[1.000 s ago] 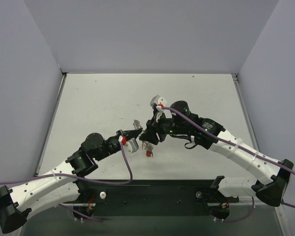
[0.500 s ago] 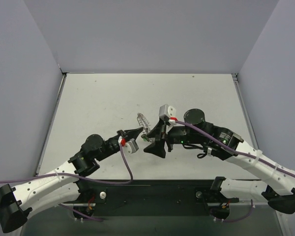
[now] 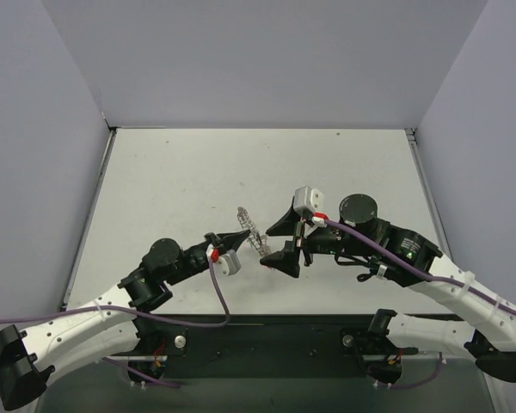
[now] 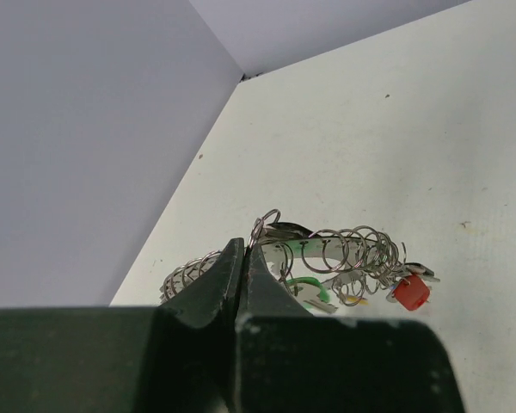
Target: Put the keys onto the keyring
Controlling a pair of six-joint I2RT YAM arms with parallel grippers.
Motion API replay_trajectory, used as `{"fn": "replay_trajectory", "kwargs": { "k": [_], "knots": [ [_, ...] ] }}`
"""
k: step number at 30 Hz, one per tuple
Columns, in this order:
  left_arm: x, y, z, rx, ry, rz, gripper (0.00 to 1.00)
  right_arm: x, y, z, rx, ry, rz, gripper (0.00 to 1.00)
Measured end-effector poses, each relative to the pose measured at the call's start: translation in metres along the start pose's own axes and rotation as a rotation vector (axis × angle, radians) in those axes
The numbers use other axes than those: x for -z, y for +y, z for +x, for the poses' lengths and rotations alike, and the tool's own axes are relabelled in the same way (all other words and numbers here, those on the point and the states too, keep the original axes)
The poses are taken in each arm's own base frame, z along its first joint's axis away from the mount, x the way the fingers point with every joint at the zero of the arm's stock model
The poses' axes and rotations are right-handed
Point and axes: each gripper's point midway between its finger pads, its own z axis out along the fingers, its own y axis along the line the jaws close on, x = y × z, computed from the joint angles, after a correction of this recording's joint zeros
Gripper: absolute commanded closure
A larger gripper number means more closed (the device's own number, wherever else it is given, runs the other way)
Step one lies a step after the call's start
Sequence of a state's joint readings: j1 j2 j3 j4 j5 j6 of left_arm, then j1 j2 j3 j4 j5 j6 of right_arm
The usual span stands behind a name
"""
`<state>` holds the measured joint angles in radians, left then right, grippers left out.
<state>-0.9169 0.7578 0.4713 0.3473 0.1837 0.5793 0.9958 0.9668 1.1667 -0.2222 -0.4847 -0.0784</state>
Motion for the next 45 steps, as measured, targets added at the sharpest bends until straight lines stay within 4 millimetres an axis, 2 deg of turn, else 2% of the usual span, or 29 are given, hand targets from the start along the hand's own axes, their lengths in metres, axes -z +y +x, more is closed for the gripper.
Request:
{"fn": "replay_trajectory", "kwargs": {
  "k": [3,10,16,19,21,27,36,45],
  "knots": [
    [0.002,-0.005,0.001,-0.006,-0.012,0.013,1.0,0.0,-0.009,0.007,-0.002,0.014,0.032,0.4],
    [0.004,-0.008,0.0,-0.008,-0.022,0.028,1.0,-0.002,-0.023,0.023,-0.005,0.049,0.064,0.53],
    [0.004,-0.009,-0.003,-0.007,-0.035,0.033,1.0,-0.02,-0.026,0.044,-0.006,0.105,0.023,0.54],
    [0.005,-0.009,-0.005,-0.008,-0.043,0.035,1.0,-0.026,-0.028,0.059,-0.005,0.132,-0.003,0.5],
    [0.006,-0.009,-0.007,-0.009,-0.048,0.036,1.0,-0.027,-0.03,0.066,-0.01,0.136,-0.012,0.49],
    [0.008,-0.01,-0.014,-0.013,-0.076,0.048,1.0,-0.021,-0.043,0.078,-0.037,0.1,-0.041,0.53],
    [0.008,-0.017,-0.021,-0.016,-0.111,0.091,1.0,-0.022,-0.032,0.064,-0.01,0.029,-0.135,0.6],
    [0.009,-0.017,-0.023,-0.017,-0.118,0.093,1.0,-0.023,-0.033,0.057,0.001,0.005,-0.135,0.65]
  ]
}}
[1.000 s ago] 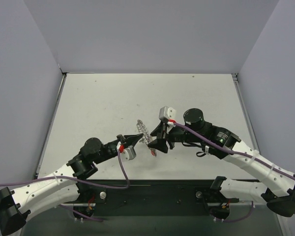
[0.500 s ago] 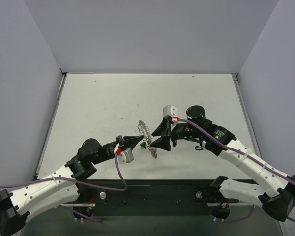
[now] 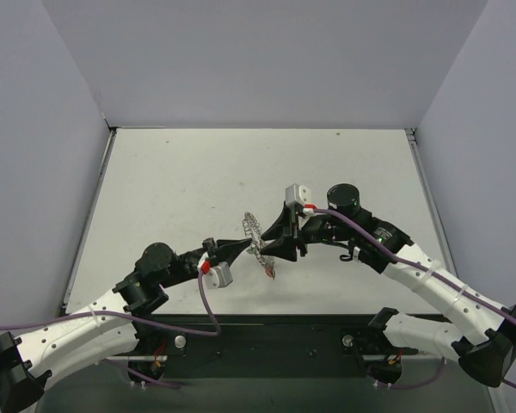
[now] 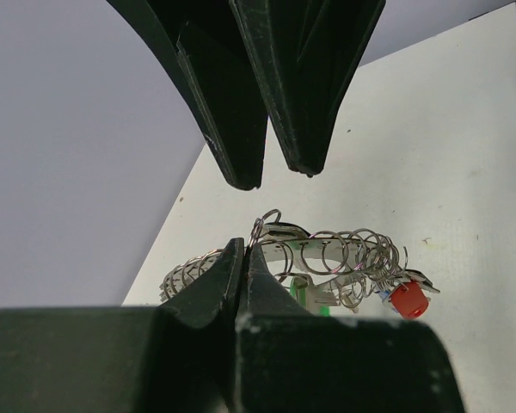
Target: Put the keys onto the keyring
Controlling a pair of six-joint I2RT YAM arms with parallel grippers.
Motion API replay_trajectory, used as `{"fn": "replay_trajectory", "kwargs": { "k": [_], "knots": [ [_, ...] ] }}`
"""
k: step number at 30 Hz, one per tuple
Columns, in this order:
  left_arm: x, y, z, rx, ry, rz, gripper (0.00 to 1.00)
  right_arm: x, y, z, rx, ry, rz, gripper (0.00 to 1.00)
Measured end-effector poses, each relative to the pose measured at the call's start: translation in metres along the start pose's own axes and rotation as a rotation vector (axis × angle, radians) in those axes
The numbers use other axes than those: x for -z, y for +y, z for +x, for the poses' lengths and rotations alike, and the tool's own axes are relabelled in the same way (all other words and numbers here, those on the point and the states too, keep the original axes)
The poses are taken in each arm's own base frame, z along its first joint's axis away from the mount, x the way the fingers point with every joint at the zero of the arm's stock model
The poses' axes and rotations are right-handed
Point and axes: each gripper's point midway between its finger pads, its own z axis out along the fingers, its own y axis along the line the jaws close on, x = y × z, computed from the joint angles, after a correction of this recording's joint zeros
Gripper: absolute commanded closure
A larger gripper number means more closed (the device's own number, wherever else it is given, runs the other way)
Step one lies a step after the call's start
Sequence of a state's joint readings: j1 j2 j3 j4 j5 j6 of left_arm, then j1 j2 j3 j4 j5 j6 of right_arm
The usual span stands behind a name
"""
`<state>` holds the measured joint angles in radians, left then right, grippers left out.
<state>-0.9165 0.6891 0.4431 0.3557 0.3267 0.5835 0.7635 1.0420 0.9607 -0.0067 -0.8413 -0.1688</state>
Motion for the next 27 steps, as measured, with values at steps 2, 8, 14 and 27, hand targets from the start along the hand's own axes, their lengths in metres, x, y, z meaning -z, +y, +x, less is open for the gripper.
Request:
{"fn": "replay_trajectory", "kwargs": {
  "k": [2,8,14,27],
  "knots": [
    [0.0,0.0,0.0,0.0,0.0,0.0,1.0,0.0,-0.001,0.0,-0.003,0.0,0.004,0.65],
    [0.0,-0.001,0.0,0.0,-0.002,0.003,1.0,-0.004,-0.006,0.005,-0.018,0.016,0.021,0.61],
    [0.0,-0.001,-0.001,0.0,-0.004,0.007,1.0,-0.005,-0.011,0.01,-0.026,0.029,0.04,0.54],
    [0.0,-0.002,-0.001,0.0,-0.008,0.013,1.0,-0.01,-0.02,0.017,-0.038,0.05,0.069,0.59]
  ]
}}
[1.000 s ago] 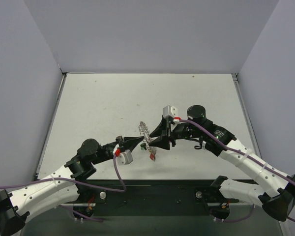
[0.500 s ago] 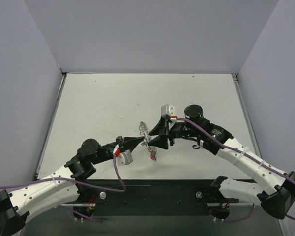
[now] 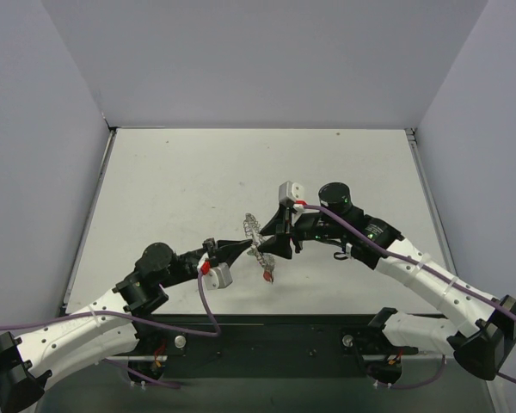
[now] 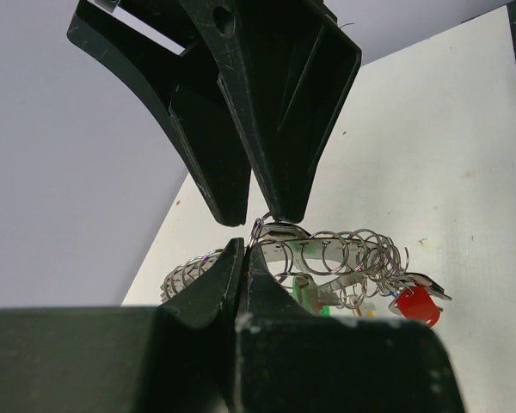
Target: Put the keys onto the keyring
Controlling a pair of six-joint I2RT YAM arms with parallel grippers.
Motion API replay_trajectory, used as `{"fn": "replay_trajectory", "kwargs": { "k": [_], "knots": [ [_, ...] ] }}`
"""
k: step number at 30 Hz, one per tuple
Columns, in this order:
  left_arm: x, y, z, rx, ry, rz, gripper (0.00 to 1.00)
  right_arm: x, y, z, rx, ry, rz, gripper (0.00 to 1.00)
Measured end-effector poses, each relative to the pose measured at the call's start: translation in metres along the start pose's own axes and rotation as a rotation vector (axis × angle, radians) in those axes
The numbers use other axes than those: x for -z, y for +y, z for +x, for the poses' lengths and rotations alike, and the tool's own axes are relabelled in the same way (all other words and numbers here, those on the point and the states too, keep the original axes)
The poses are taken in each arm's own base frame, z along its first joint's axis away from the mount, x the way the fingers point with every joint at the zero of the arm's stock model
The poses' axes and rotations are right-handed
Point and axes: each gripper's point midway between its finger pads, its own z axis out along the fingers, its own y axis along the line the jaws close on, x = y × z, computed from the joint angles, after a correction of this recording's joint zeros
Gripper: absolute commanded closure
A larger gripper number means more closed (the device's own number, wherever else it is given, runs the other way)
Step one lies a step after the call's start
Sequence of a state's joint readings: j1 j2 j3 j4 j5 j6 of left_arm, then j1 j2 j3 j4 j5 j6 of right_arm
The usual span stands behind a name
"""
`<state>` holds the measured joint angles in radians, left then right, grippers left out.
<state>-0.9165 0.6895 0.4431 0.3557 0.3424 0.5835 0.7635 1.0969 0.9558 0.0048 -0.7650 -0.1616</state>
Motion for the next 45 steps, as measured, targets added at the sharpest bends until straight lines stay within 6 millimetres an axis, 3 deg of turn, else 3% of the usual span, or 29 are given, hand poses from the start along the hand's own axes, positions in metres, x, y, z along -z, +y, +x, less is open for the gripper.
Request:
{"fn": "replay_trajectory", "kwargs": {
  "k": [17,25,45],
  "knots": [
    [0.0,0.0,0.001,0.001,0.001,0.002,1.0,-0.003,-0.001,0.008,-0.011,0.014,-0.002,0.64],
    [-0.001,0.001,0.001,0.0,0.002,-0.002,1.0,-0.003,0.0,0.009,-0.013,0.017,-0.005,1.0],
    [-0.001,0.001,0.006,0.003,0.021,-0.009,1.0,-0.003,-0.009,0.012,-0.023,0.023,0.039,1.0]
  ]
}}
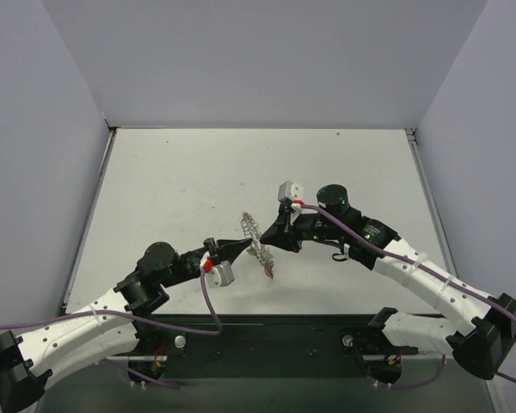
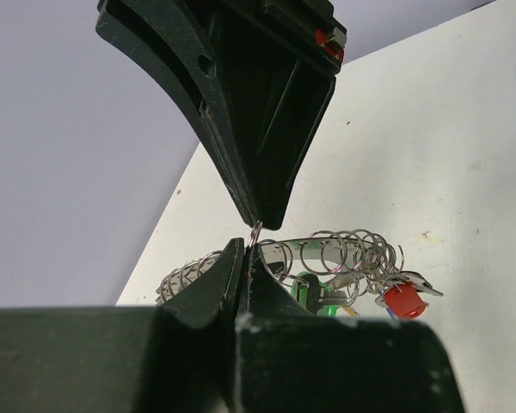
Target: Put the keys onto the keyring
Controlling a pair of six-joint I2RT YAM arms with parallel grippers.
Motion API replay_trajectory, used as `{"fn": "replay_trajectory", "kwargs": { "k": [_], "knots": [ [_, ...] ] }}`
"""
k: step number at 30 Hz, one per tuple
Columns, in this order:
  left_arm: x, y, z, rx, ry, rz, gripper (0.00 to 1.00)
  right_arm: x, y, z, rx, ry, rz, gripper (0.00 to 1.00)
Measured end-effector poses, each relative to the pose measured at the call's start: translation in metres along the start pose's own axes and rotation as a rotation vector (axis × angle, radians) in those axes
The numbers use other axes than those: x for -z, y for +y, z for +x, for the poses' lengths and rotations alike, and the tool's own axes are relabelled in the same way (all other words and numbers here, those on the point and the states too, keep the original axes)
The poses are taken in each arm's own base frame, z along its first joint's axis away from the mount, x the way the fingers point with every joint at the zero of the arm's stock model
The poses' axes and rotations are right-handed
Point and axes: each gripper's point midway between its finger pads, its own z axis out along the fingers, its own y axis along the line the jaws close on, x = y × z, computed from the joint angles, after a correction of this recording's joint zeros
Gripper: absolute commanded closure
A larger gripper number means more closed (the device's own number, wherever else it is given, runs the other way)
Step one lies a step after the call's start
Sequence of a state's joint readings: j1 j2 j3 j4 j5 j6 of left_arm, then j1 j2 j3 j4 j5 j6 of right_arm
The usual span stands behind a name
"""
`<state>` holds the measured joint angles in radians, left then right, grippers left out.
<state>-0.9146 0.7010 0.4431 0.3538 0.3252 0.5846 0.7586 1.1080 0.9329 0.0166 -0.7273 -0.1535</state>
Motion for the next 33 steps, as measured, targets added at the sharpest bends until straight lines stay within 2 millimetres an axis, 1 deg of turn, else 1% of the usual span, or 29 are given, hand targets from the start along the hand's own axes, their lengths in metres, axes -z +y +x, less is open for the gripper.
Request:
{"fn": "replay_trajectory", "kwargs": {
  "k": [2,4,5,7,8,11,14,18,22,24,27,30,33],
  "knots": [
    [0.001,0.0,0.004,0.003,0.018,-0.006,1.0,0.001,-0.009,0.007,-0.022,0.007,0.044,0.99],
    [0.004,0.001,0.009,0.008,0.046,-0.017,1.0,0.002,-0.021,0.016,-0.059,0.015,0.1,0.94],
    [0.005,0.002,0.012,0.011,0.06,-0.024,1.0,0.004,-0.029,0.021,-0.084,0.02,0.135,0.86],
    [0.009,0.004,0.017,0.016,0.092,-0.04,1.0,0.01,-0.046,0.031,-0.152,0.029,0.21,0.76],
    [0.011,0.005,0.019,0.019,0.106,-0.05,1.0,0.012,-0.054,0.034,-0.172,0.031,0.239,0.66],
    [0.018,0.008,0.027,0.038,0.139,-0.087,1.0,0.019,-0.087,0.044,-0.276,0.027,0.346,0.52],
    [0.024,0.01,0.038,0.072,0.169,-0.12,1.0,0.02,-0.119,0.069,-0.389,0.063,0.436,0.44],
    [0.028,0.011,0.052,0.111,0.207,-0.144,1.0,0.014,-0.158,0.11,-0.538,0.158,0.543,0.41],
    [0.03,0.015,0.057,0.133,0.219,-0.164,1.0,0.005,-0.196,0.136,-0.662,0.202,0.607,0.39],
    [0.031,0.017,0.058,0.142,0.218,-0.171,1.0,0.006,-0.214,0.151,-0.725,0.208,0.646,0.38],
    [0.031,0.017,0.059,0.152,0.216,-0.174,1.0,0.009,-0.232,0.172,-0.798,0.227,0.697,0.39],
    [0.031,0.015,0.06,0.155,0.213,-0.168,1.0,0.006,-0.247,0.182,-0.832,0.237,0.726,0.41],
    [0.031,0.014,0.061,0.156,0.211,-0.163,1.0,-0.001,-0.258,0.185,-0.847,0.237,0.734,0.44]
  ]
}}
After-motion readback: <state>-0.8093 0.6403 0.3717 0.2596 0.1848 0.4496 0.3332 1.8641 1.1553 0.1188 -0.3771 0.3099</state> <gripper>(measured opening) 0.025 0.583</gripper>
